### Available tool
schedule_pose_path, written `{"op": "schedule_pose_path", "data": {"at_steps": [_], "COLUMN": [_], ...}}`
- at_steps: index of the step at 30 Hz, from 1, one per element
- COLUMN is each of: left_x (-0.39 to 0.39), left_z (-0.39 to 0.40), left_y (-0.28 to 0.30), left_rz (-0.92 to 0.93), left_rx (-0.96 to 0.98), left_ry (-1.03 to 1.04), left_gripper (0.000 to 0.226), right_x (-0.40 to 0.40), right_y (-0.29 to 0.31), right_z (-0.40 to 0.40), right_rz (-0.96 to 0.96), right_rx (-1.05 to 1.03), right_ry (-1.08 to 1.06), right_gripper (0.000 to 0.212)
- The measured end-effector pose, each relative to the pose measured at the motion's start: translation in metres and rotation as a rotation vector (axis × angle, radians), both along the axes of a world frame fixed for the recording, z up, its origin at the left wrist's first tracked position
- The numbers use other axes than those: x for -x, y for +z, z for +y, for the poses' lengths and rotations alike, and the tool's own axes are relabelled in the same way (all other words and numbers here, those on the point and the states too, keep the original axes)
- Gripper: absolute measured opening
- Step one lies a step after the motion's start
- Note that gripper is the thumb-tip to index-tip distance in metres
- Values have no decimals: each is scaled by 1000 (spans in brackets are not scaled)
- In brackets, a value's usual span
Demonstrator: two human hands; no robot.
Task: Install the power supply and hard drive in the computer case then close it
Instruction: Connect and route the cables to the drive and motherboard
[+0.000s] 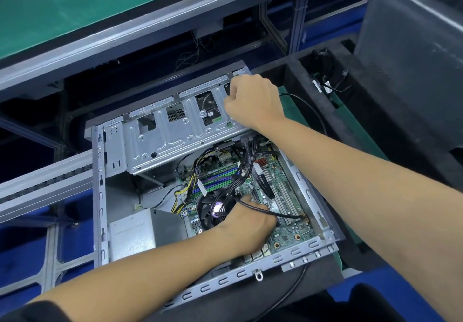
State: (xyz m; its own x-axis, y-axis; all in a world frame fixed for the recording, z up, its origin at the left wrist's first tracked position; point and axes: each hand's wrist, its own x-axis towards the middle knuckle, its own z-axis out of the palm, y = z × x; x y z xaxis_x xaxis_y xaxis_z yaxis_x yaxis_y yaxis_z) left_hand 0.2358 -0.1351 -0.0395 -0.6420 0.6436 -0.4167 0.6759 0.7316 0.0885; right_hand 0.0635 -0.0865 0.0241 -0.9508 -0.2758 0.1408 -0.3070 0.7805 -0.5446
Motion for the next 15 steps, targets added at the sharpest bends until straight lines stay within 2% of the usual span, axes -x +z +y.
{"op": "schedule_pose_path", "data": {"at_steps": [15], "left_x": [1], "left_z": [2], "left_y": [-3], "left_rz": [-30], "left_rx": [-1], "left_ry": [12], "left_gripper": [16], "right_x": [0], "right_y": [0], "right_z": [0], "right_rz": [5], "right_rx": [2], "right_ry": [5], "right_gripper": [20]}}
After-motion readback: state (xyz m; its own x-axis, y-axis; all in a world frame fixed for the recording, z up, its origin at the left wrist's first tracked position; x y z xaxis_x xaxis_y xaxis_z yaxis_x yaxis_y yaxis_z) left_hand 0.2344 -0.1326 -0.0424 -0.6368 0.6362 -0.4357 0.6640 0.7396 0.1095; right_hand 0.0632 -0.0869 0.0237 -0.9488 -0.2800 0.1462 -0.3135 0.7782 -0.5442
